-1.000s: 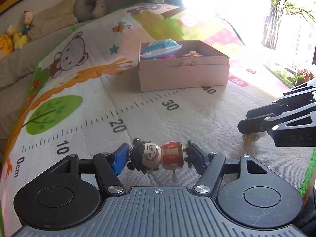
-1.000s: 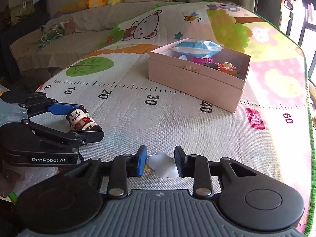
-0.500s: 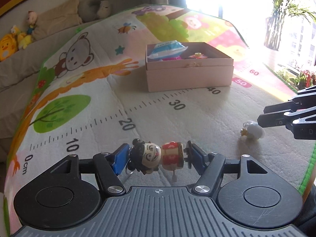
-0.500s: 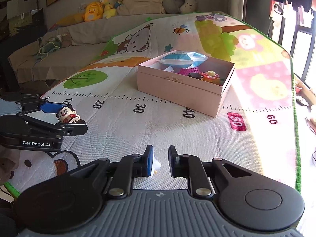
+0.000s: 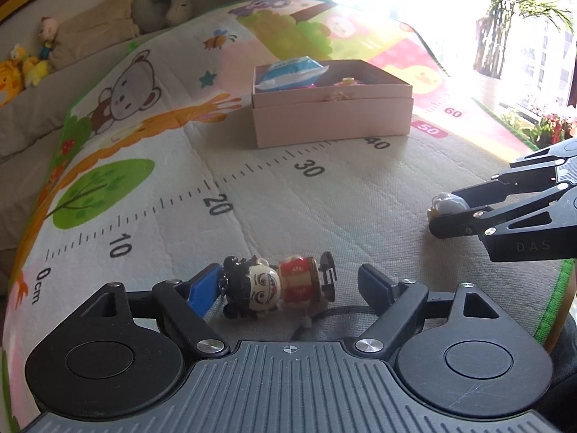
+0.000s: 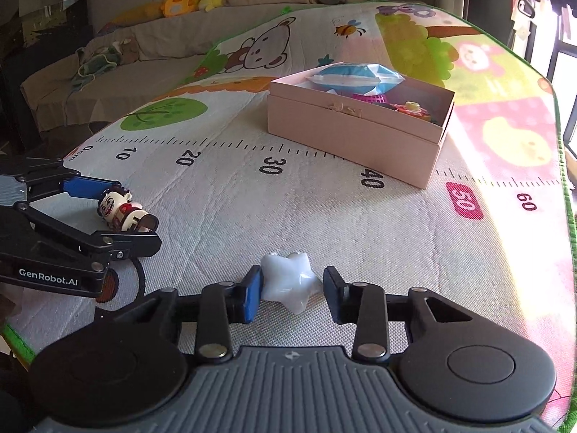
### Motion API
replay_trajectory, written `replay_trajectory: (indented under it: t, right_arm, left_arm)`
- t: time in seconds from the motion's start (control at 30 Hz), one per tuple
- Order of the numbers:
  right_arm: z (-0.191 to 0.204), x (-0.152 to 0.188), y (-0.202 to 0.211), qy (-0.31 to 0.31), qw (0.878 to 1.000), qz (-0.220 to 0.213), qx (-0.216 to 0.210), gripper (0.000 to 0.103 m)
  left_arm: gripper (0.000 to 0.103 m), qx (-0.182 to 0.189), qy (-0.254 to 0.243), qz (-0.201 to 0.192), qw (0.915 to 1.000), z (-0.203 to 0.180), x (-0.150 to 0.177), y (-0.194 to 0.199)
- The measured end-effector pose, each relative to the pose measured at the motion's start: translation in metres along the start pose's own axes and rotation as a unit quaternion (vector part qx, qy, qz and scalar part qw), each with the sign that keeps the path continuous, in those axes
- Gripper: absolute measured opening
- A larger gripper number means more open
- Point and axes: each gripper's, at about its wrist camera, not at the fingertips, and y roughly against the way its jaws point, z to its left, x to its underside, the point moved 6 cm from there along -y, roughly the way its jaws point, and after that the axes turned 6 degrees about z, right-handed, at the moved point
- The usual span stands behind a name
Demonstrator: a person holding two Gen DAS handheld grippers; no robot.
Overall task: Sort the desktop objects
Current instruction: 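Lift the figurine and star and carry both toward the pink box, then release the figurine into the box while the right tool drops the star in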
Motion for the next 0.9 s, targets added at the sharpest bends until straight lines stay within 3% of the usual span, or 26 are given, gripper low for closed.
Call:
replay_trajectory:
  t: [0.17,0.27,0.37,0.5,0.67,0.8,0.87,0.9]
  right_arm:
    - [0.002,0.003,0.009,0.010,1.000,-0.001,0.000,0.034]
    - [0.002,0.004,0.018,0.015,1.000,-0.003,-0.009,0.034]
    - [-0.010,-0.008,0.037,0.003,1.000,-0.018,-0.025,0.034]
    - [-0.049,-0.061,0.077,-0.021,0.996,-0.083,-0.018,0.034]
    - [-0.095,-0.134,0.089,-0.038,0.989,-0.143,0.012,0.034]
    - [-0.126,-0.174,0.051,-0.071,0.988,-0.133,0.018,0.035]
    - [-0.138,-0.179,0.030,-0.097,0.988,-0.119,0.007,0.045]
    - [-0.143,-0.181,0.018,-0.106,0.988,-0.108,0.001,0.045]
  left_arm:
    - [0.090,-0.014,-0.003,0.003,0.9999,-0.002,0.001,-0.003]
    - [0.074,-0.014,0.011,0.014,0.9998,0.003,-0.002,-0.010]
    - [0.069,-0.008,0.011,0.010,0.9999,0.003,-0.015,-0.006]
    - [0.069,0.013,-0.003,-0.052,0.9986,-0.005,-0.079,0.006]
    - [0.070,0.009,-0.052,-0.148,0.9875,-0.036,-0.175,-0.010]
    - [0.086,0.007,-0.043,-0.140,0.9892,-0.041,-0.213,-0.056]
    - [0.091,0.007,-0.021,-0.127,0.9916,-0.030,-0.205,-0.065]
    - [0.097,0.006,-0.009,-0.122,0.9924,-0.022,-0.195,-0.067]
